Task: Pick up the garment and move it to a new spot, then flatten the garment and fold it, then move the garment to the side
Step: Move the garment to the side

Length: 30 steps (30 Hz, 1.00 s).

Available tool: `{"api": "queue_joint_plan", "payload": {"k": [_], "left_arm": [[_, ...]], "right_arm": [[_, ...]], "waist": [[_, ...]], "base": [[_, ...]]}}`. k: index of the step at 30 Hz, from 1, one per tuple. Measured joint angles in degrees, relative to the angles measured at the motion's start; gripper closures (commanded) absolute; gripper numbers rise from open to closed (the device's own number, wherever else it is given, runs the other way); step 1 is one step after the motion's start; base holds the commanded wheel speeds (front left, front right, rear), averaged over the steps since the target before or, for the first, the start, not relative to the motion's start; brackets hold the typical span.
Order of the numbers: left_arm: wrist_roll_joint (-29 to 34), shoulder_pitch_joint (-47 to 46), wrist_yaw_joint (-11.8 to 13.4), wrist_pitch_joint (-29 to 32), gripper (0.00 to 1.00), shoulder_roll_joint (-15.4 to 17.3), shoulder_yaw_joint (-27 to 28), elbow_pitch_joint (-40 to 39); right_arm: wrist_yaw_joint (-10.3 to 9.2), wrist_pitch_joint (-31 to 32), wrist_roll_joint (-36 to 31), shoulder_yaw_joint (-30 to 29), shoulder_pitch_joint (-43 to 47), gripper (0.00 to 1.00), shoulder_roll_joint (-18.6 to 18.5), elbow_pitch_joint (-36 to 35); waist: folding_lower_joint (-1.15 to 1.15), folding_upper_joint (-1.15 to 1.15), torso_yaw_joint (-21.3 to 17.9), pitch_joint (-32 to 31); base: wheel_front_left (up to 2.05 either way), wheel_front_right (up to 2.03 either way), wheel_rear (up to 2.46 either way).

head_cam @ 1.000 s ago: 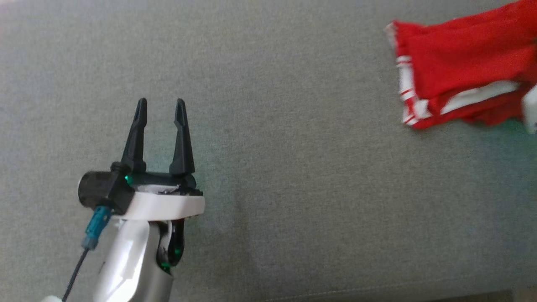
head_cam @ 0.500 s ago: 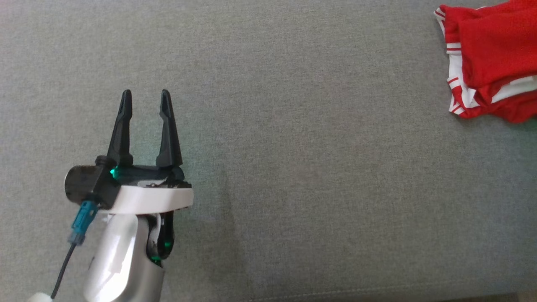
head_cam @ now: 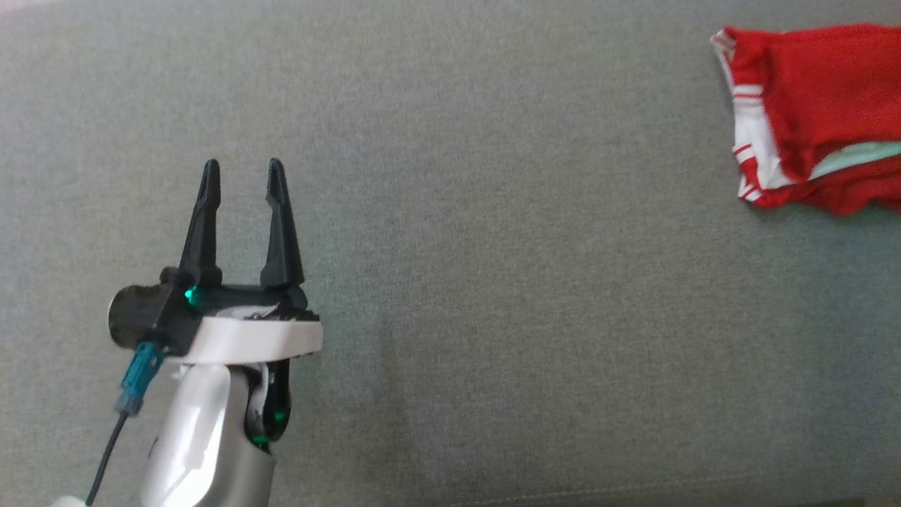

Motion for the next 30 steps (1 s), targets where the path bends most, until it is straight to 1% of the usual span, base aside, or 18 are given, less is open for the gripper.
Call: {"api": "queue_joint_plan", "payload": {"k": [6,12,14,18,21,23,25,30], "left_arm": [[0.0,2.8,0.3,0.0,0.0,0.0,1.6,0.0],[0.7,5.6,0.6,0.0,0.0,0.0,2.9,-0.8],[1.0,6.5,1.0,0.0,0.0,0.0,3.5,-0.9],[1.0,9.2,1.6,0.0,0.0,0.0,4.0,-1.1],[1.0,11.1,2.0,0.0,0.0,0.0,4.6,-1.0],[0.8,12.1,2.1,0.0,0.0,0.0,4.9,-1.0],[0.4,12.9,2.7,0.0,0.0,0.0,5.1,-1.0],[0.0,13.8,3.4,0.0,0.0,0.0,5.1,-0.9]], "right_arm": [[0.0,-2.5,3.6,2.3,3.0,0.0,9.0,-7.0],[0.0,-6.2,10.9,2.8,9.0,0.0,18.2,-13.5],[0.0,-7.7,13.2,3.3,12.1,0.0,20.2,-14.6],[0.0,-10.6,18.4,5.1,19.4,0.0,21.2,-15.9],[0.0,-12.1,24.7,7.6,24.5,0.0,21.2,-15.6],[0.0,-12.5,26.2,9.3,27.0,0.0,21.3,-15.0],[0.0,-12.9,25.7,10.7,28.6,0.0,21.4,-14.7],[0.0,-12.9,25.8,12.0,29.5,0.0,21.7,-15.7]], "waist": [[-0.01,0.0,0.0,-4.0],[-0.01,0.0,0.5,-8.0],[-0.01,0.0,0.9,-9.2],[-0.01,0.0,1.7,-11.1],[-0.02,0.0,2.4,-12.2],[-0.01,0.0,2.8,-12.7],[-0.01,0.0,3.2,-13.0],[-0.01,0.0,3.9,-13.5]], "base": [[0.0,0.0,0.0],[0.0,0.0,0.0],[0.0,0.0,0.0],[0.0,0.0,0.0],[0.0,0.0,0.0],[0.0,0.0,0.0],[0.0,0.0,0.0],[0.0,0.0,0.0]]}}
